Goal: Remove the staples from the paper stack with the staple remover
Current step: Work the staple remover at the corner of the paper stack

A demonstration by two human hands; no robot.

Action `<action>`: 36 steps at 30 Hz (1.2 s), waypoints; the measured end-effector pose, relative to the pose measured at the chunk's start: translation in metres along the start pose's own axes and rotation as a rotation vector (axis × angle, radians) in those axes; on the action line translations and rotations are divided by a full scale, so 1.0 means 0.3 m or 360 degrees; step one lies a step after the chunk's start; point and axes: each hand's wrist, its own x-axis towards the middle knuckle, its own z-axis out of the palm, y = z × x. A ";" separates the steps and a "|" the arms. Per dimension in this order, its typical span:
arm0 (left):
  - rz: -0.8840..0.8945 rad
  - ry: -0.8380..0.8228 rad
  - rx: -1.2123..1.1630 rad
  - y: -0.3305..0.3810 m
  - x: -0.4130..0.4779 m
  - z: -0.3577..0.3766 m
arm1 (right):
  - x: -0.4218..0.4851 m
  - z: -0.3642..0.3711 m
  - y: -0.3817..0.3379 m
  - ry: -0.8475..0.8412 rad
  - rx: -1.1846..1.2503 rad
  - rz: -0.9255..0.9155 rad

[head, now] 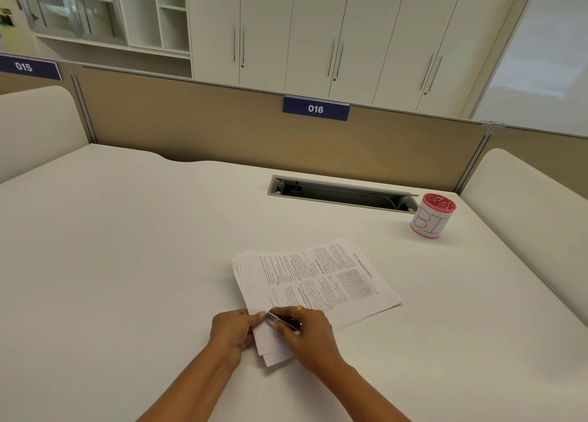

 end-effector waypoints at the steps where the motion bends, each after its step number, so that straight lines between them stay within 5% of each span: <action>1: -0.0003 -0.0002 0.0000 0.000 0.002 0.000 | 0.002 0.001 0.001 0.0006 0.0042 0.0024; 11: 0.0018 -0.0007 0.0006 -0.008 0.007 -0.002 | 0.021 0.001 0.002 -0.0044 0.0316 0.0155; 23: 0.0075 0.0062 -0.0019 -0.011 -0.013 0.005 | 0.018 -0.001 -0.017 -0.0013 -0.0141 -0.0064; 36: 0.0116 -0.0017 -0.0089 -0.015 -0.015 0.002 | 0.033 0.006 -0.009 0.0006 0.0426 0.0207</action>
